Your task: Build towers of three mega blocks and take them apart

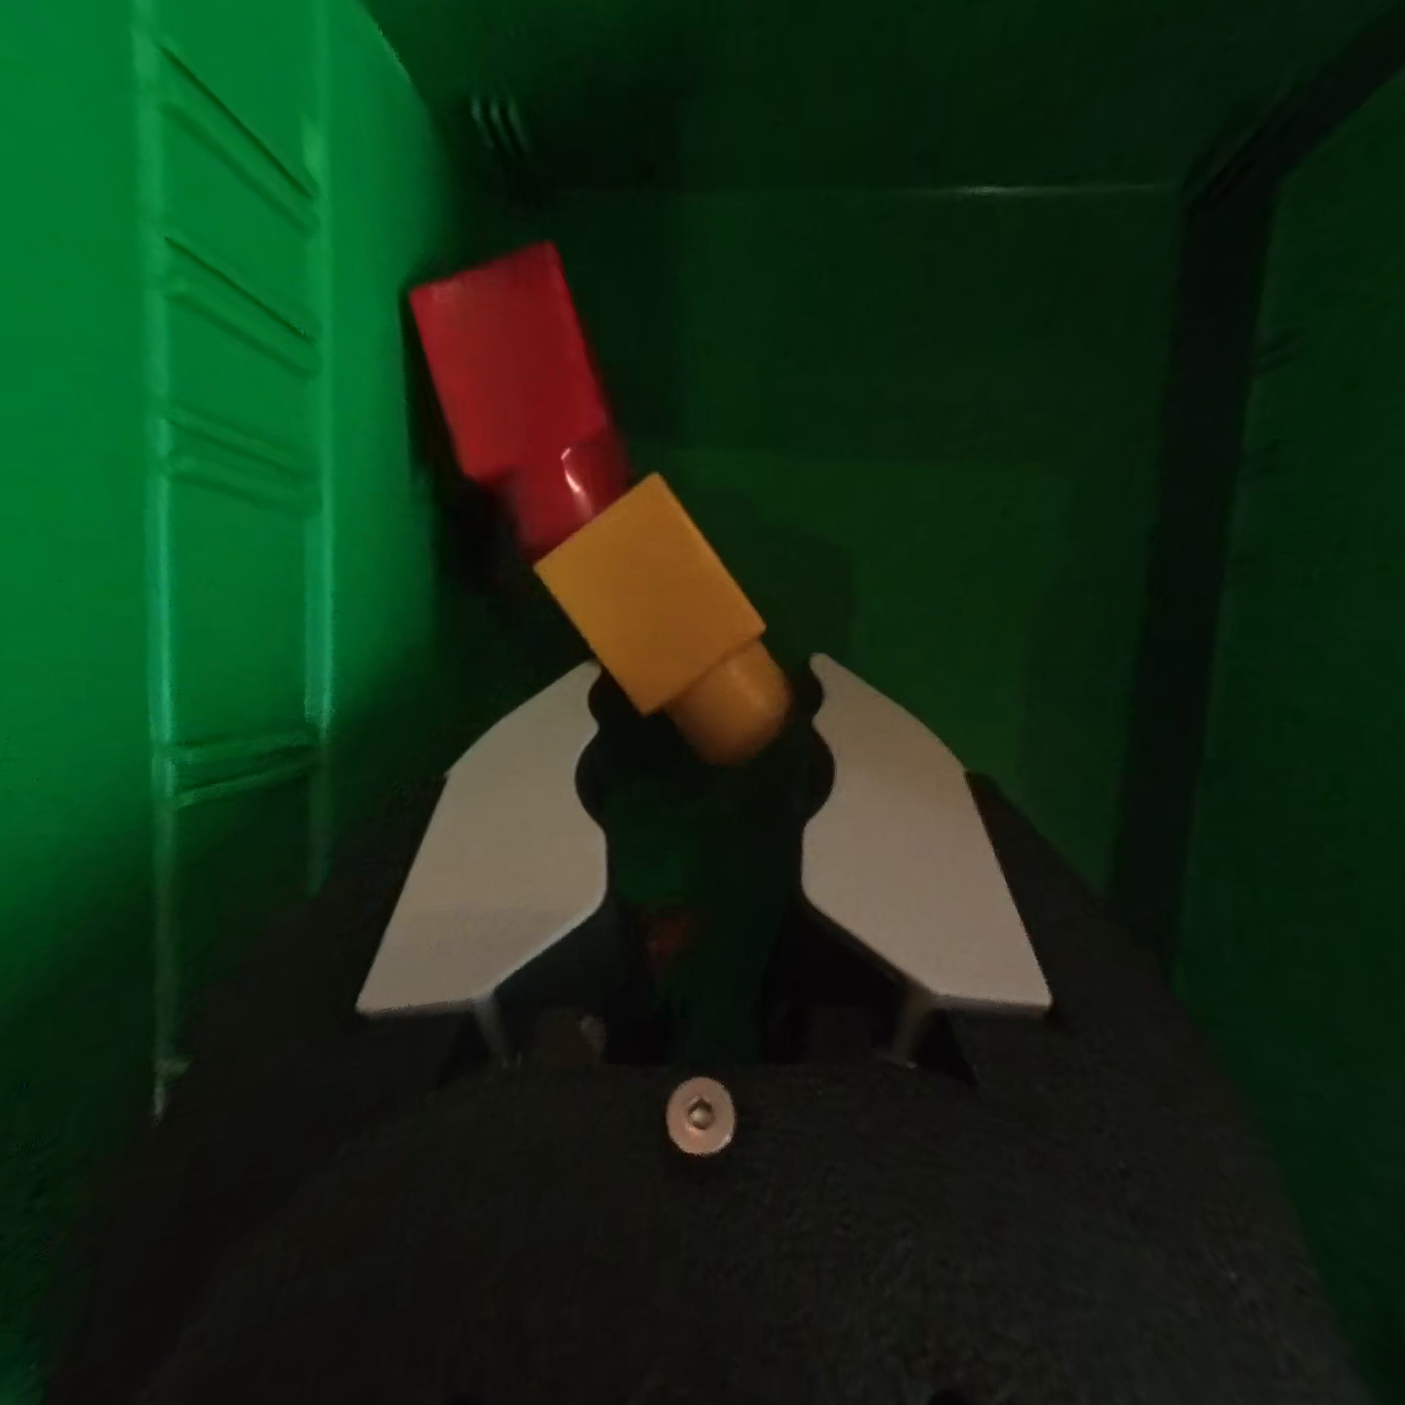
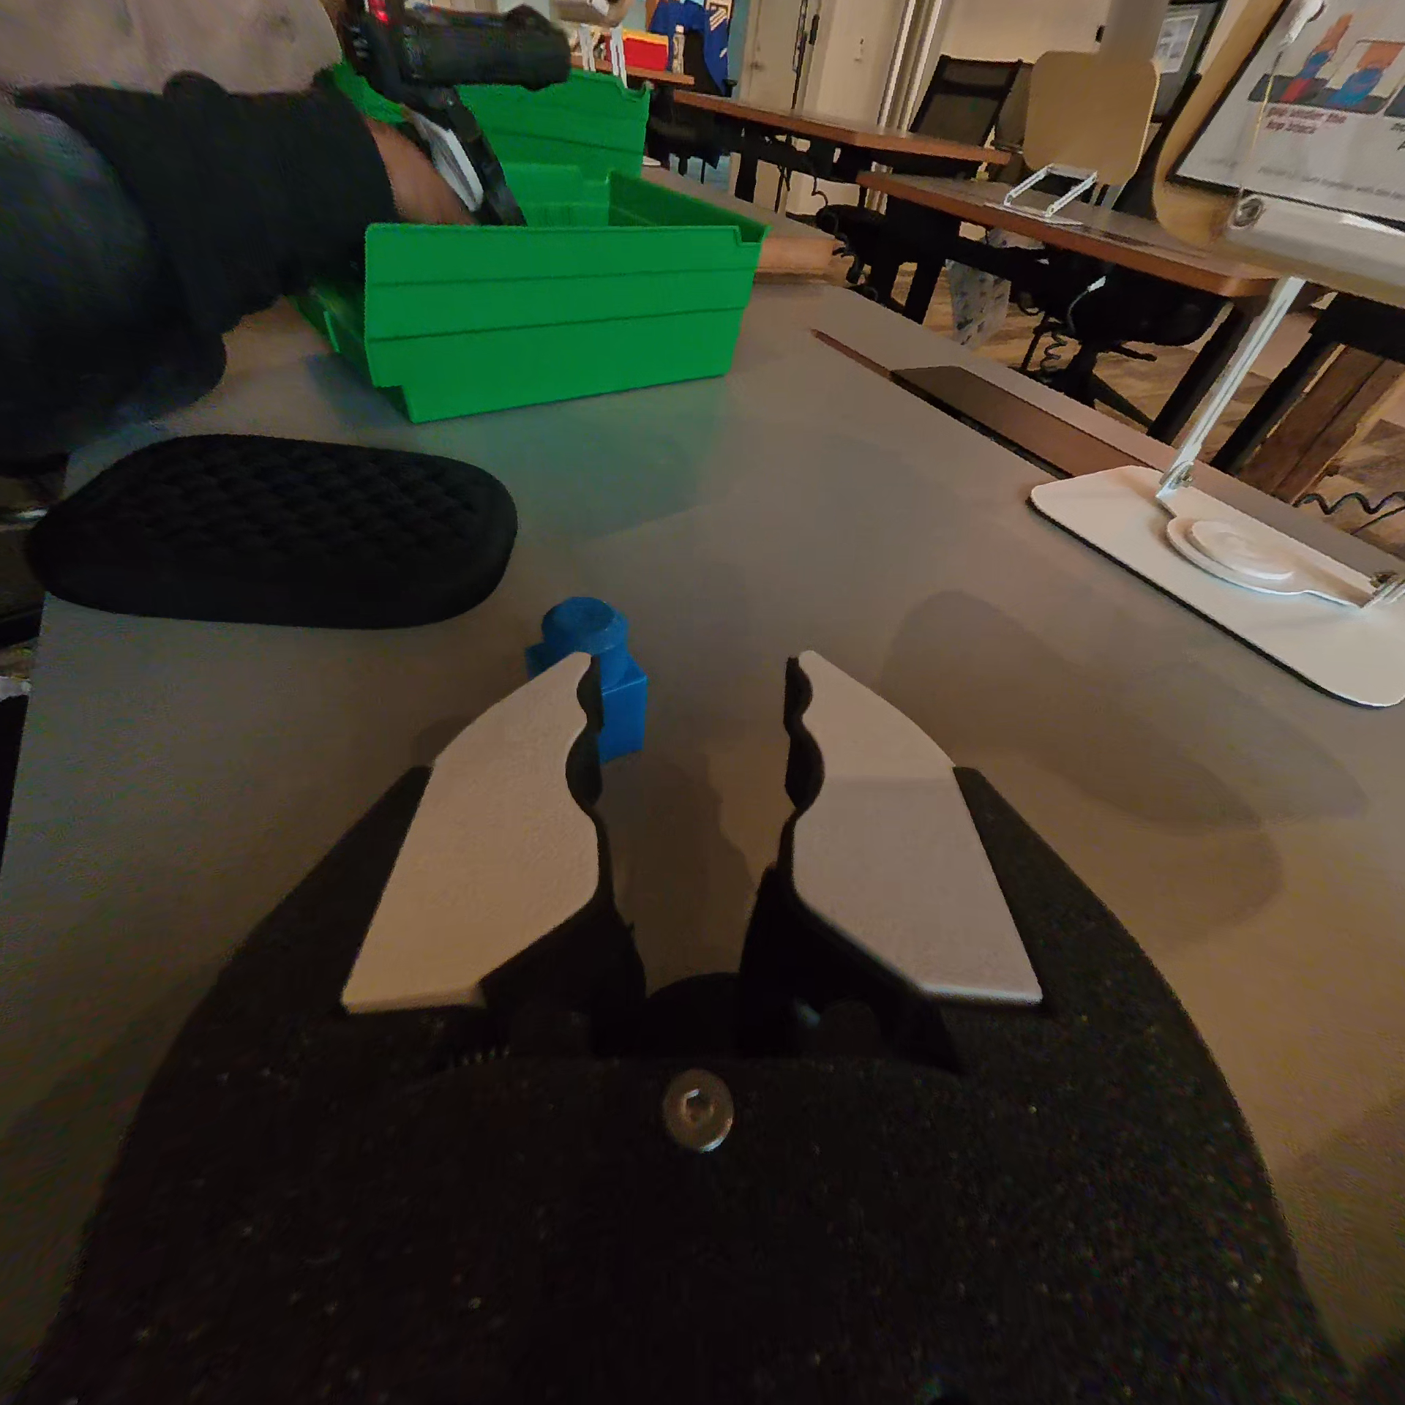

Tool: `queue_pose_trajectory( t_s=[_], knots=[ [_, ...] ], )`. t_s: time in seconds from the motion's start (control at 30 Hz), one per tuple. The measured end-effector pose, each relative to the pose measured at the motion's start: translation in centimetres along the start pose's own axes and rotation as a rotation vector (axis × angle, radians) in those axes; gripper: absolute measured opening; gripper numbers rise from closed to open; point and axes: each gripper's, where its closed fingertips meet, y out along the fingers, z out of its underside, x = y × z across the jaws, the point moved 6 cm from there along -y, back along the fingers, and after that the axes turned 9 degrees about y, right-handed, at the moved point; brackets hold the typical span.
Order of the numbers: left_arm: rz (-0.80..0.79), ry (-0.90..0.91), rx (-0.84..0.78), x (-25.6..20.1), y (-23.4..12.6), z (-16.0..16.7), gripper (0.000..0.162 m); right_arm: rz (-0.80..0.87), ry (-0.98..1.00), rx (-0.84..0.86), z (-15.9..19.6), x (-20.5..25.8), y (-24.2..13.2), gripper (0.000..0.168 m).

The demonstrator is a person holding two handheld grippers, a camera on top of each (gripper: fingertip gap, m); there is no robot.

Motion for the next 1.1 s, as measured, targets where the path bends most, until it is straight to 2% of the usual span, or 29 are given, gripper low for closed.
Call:
queue_pose_trajectory(
  t_s=[0.23, 0.37, 0.6, 0.73, 0.97, 1.1],
  knots=[
    [0.027, 0.009, -0.051, -0.1, -0.3, 0.8, 0.039, 0.001, -0.029, 0.053, 0.4, 0.3, 0.5, 0.046],
    [0.035, 0.045, -0.099, -0.4, -1.8, 1.4, 0.039, 0.003, -0.043, 0.053, 0.4, 0.4, 0.4, 0.046],
    [0.167, 0.188, -0.274, -2.5, -7.7, 1.6, 0.039, 0.0, -0.026, 0.053, 0.4, 0.2, 0.4, 0.045],
    [0.287, 0.342, -0.387, -5.1, -11.6, 1.7, 0.038, -0.01, -0.032, 0.067, 0.4, 0.3, 0.6, 0.046],
    [0.427, 0.522, -0.517, -9.3, -16.4, 1.9, 0.038, -0.028, -0.059, 0.108, 0.5, 0.7, 0.9, 0.045],
    [0.583, 0.682, -0.562, -13.1, -19.1, 2.8, 0.038, -0.089, -0.151, 0.115, -0.9, 1.6, 1.1, 0.051]
  ],
)
